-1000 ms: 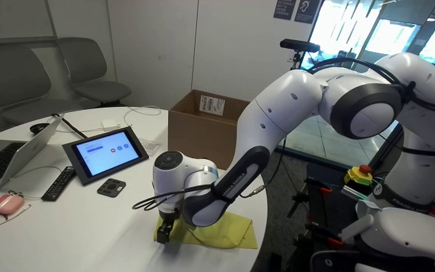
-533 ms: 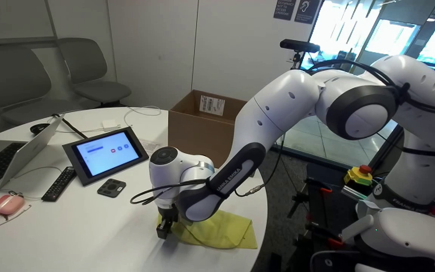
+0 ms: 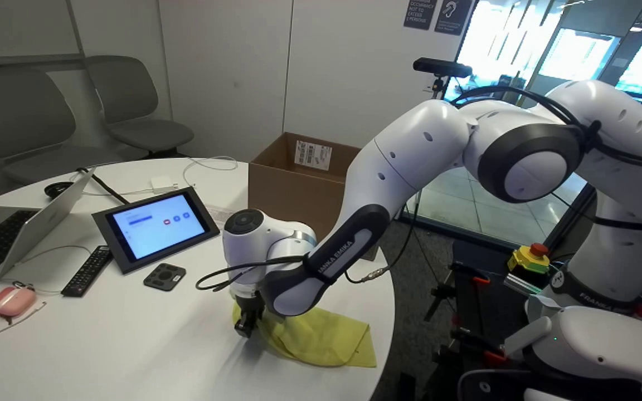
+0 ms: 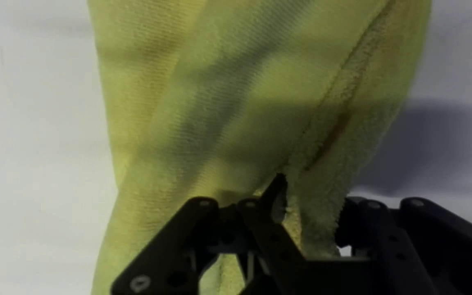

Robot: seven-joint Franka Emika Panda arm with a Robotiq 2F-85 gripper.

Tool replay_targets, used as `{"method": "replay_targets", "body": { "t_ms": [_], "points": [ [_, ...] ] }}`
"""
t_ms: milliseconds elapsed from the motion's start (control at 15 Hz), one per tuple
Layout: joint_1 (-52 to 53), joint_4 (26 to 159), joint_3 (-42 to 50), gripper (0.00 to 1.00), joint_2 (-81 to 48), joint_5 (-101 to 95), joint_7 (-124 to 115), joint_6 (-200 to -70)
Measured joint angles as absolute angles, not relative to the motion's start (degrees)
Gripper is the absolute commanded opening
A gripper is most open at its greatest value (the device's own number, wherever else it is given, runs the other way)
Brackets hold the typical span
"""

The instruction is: Pick up the marker, put it on the towel , fold the towel together with the marker and put it in the box

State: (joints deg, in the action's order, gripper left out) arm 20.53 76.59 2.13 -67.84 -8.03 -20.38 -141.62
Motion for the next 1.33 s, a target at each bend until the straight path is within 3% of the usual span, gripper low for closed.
{"method": "replay_targets", "body": {
  "t_ms": [1000, 1067, 1133, 1333],
  "points": [
    [26.4, 69.5, 3.8, 0.1, -66.6, -8.0, -29.1, -138.1],
    [26.6, 69.3, 4.0, 0.12, -66.8, -8.0, -29.8, -137.6],
    [26.6, 69.2, 4.4, 0.36, -67.1, -8.0, -30.8, -137.4],
    [26.2, 69.2, 6.3, 0.43, -67.8, -8.0, -32.9, -137.3]
  ]
}}
